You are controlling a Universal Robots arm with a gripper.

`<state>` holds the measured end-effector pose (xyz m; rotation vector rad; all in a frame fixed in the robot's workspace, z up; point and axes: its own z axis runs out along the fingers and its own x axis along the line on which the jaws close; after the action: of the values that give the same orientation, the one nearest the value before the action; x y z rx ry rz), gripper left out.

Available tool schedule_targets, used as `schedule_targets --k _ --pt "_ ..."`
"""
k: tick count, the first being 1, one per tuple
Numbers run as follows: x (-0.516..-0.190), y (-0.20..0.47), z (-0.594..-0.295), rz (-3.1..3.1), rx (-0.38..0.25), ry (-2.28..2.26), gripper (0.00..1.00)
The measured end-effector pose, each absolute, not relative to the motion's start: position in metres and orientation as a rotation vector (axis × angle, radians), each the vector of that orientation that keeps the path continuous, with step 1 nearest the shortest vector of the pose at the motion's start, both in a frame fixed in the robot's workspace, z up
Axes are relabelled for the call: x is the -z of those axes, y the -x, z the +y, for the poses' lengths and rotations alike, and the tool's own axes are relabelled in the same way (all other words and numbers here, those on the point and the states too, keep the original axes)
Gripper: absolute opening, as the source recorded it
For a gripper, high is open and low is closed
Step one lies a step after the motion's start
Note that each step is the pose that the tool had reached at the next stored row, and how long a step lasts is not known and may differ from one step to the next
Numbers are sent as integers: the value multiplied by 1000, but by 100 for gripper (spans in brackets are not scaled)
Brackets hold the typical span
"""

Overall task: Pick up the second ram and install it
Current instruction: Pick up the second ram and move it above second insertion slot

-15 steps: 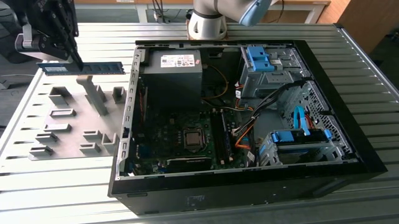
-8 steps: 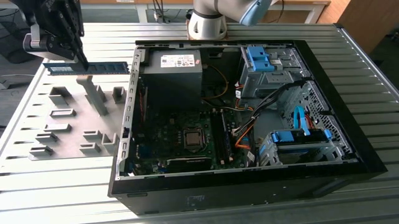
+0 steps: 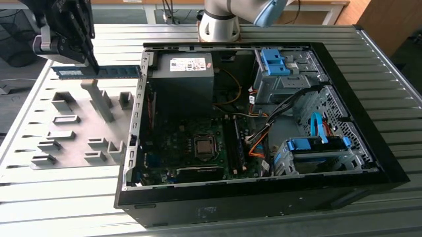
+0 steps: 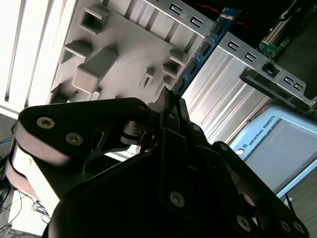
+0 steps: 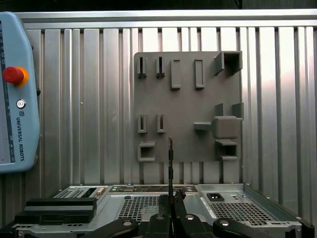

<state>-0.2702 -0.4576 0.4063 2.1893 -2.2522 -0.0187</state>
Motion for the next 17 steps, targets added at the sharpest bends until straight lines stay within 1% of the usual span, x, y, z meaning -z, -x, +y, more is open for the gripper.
schedule_targets --k 17 --pt "-406 251 -458 -2252 19 -2189 14"
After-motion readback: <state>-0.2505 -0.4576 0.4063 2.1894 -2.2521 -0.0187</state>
